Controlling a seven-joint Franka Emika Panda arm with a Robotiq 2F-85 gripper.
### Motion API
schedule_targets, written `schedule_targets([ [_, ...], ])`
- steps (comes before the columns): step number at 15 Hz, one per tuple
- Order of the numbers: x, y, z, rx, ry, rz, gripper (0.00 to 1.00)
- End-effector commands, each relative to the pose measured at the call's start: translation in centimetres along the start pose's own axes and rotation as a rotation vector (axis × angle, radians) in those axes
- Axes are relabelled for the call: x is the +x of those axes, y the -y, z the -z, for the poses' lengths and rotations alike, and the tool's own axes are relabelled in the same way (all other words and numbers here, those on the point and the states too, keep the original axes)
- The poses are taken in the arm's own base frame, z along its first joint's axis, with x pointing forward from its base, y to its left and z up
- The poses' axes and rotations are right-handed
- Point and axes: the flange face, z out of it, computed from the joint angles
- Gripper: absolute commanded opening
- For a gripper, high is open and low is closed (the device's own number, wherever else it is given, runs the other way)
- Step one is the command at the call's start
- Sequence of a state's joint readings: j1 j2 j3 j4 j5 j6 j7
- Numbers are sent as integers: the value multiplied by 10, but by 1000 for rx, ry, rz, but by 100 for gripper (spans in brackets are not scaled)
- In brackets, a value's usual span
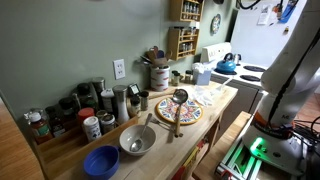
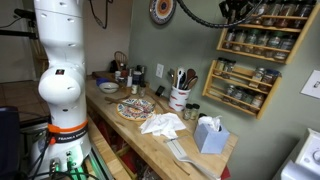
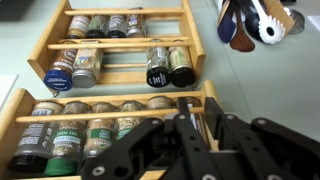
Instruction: Pick up the container with a green lid and put it on the third rack from the bottom
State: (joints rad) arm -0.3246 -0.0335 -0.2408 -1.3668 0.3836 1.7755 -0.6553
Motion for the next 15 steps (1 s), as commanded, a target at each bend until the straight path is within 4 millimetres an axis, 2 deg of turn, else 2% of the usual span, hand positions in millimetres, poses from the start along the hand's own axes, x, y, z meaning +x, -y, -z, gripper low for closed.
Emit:
schedule_targets([
  [1, -18, 31, 12, -78, 114, 64, 56],
  [4, -22, 59, 15, -162, 185, 95, 78],
  [7, -23, 97, 6, -182, 255, 83, 99],
  [12, -21, 162, -16, -129, 340, 8, 100],
  [15, -21, 189, -31, -90, 339, -65, 100],
])
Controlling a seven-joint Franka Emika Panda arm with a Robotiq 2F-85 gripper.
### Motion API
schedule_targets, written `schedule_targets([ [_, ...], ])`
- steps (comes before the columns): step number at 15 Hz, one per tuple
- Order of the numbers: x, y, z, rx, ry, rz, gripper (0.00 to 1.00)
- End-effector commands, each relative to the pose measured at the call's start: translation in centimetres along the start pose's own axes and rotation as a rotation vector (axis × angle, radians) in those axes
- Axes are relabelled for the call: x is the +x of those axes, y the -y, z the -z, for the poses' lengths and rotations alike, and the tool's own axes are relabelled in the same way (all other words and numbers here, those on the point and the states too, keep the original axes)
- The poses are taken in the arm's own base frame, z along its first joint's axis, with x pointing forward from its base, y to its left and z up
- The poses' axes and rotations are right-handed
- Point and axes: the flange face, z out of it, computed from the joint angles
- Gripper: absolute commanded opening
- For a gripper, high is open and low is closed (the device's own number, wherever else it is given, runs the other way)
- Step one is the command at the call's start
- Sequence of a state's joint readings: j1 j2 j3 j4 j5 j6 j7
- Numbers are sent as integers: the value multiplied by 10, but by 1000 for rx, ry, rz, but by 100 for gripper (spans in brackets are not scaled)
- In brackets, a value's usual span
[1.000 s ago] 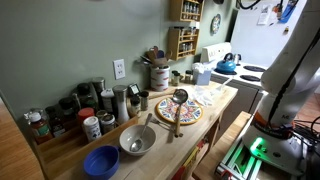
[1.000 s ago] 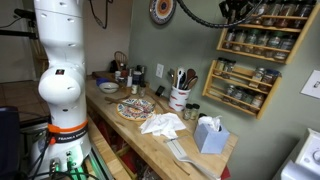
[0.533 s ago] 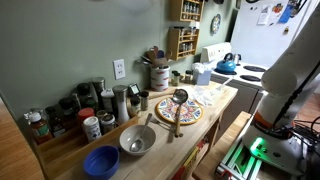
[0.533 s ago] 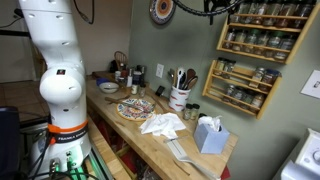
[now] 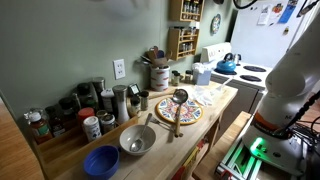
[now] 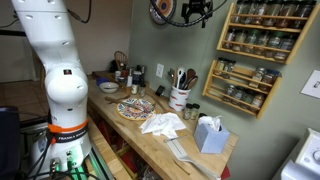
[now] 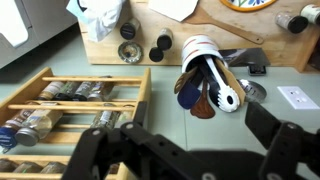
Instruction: Pick up the container with a green lid and put it on the third rack from the bottom
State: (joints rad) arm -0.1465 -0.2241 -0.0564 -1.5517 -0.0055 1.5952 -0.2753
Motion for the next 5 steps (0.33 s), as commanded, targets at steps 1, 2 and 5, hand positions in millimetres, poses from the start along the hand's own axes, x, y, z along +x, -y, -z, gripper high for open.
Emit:
schedule_targets([
  [1, -7, 27, -10, 74, -24, -65, 100],
  [2, 4, 18, -6, 29, 2, -31, 100],
  [5, 3, 26, -10, 53, -8, -43, 100],
])
